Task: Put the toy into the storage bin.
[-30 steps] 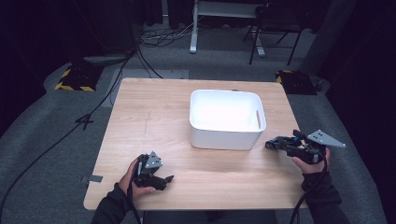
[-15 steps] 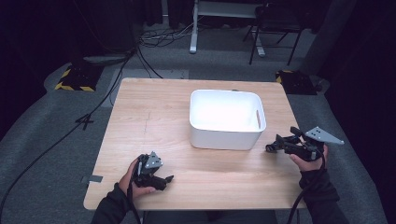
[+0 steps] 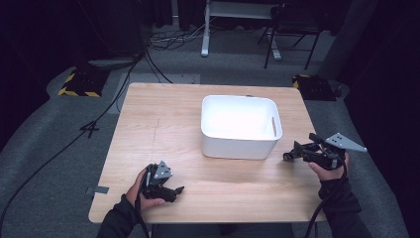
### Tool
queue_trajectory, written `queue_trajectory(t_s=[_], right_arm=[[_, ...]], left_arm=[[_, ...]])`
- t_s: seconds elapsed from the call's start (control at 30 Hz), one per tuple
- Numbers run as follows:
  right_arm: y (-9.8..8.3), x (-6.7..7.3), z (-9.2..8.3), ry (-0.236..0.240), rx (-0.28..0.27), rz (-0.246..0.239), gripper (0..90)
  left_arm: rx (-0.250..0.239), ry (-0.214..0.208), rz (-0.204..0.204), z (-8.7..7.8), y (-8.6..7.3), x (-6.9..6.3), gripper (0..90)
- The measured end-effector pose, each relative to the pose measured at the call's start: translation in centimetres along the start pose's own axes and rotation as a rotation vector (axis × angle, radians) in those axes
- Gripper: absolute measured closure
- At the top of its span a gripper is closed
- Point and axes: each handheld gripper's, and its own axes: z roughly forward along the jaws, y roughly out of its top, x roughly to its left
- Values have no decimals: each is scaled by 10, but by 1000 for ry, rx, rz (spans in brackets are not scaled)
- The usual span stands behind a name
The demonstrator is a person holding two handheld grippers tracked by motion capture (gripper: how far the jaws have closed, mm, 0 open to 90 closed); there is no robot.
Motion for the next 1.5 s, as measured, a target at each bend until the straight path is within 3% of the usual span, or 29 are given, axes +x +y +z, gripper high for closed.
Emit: queue_trajectory(t_s=[0.5, 1.0, 1.5], right_arm=[[18, -5, -7, 2, -1, 7, 248], [59, -11, -10, 11, -33, -27, 247], [100, -4, -13, 25, -60, -58, 247]], left_arm=[[1, 1, -1, 0, 0, 0, 147], [1, 0, -1, 0, 0, 0, 147], [0, 0, -1, 0, 0, 0, 146]])
